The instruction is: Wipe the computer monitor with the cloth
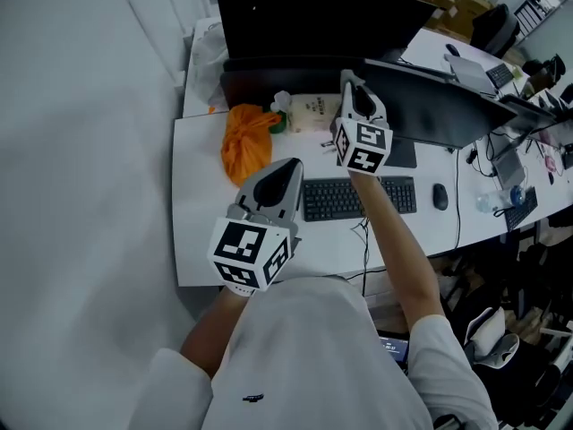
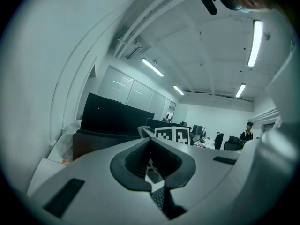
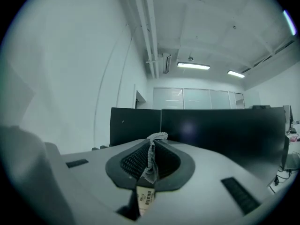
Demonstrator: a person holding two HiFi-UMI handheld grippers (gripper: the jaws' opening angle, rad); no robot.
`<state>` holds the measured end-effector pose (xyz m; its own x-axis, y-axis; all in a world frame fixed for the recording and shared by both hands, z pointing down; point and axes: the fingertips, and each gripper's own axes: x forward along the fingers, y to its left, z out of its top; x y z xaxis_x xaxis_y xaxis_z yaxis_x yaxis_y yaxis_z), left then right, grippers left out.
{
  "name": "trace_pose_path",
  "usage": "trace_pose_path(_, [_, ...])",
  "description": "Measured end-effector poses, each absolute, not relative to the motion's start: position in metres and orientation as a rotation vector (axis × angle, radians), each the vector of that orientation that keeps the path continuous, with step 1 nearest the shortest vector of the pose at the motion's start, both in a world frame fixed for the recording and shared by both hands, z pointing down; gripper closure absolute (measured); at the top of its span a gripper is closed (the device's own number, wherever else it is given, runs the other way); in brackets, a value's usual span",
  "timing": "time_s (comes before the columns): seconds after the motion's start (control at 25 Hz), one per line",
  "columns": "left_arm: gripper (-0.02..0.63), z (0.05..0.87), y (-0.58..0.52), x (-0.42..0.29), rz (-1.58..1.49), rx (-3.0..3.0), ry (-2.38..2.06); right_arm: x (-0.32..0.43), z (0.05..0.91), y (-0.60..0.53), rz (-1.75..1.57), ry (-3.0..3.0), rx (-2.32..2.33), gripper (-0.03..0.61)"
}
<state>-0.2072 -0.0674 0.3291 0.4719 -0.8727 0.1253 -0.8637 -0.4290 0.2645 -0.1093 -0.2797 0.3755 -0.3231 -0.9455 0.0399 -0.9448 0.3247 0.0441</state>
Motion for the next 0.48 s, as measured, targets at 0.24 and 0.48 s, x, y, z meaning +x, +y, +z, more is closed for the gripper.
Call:
trace_pose_path(0.24, [0.595, 0.328, -0.066, -0.206, -0.051, 2.452, -1.459, -0.11, 0.341, -0.275, -0.142, -2.548, 1.789, 0.549])
trace_pose_path(0.48, [0.595, 0.321, -0.063, -0.205, -0.071, 2.472, -1.456, -0.113, 0.304, -0.246, -0.32, -2.602, 1.714, 0.549])
